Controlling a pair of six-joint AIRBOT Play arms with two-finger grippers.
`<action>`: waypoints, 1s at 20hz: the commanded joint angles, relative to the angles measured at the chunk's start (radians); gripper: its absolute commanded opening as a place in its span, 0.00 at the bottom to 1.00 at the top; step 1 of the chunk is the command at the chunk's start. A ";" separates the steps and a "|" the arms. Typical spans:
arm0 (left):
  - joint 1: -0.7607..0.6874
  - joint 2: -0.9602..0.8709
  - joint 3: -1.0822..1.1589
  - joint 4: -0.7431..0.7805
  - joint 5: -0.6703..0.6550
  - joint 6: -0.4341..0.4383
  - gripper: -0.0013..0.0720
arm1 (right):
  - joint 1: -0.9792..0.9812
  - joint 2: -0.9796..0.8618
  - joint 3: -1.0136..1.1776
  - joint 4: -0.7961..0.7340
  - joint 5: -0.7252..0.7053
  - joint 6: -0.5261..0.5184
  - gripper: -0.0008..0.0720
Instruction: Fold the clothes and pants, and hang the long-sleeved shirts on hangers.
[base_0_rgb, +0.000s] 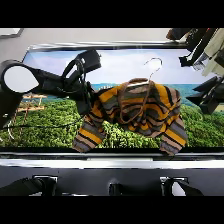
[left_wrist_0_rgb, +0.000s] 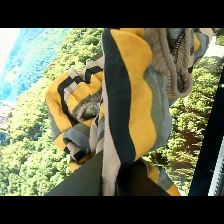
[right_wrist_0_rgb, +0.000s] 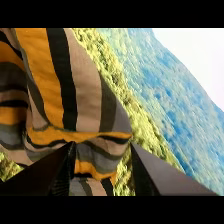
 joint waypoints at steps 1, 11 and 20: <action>-0.001 0.009 0.000 0.000 0.001 0.003 0.05 | -0.018 -0.068 -0.005 0.158 -0.001 -0.108 0.59; -0.001 0.009 0.000 -0.003 0.001 0.003 0.05 | -0.016 -0.223 -0.005 0.227 0.002 -0.141 0.60; -0.001 0.009 0.000 -0.003 0.002 0.003 0.05 | 0.084 -0.300 -0.005 0.222 0.029 -0.190 0.36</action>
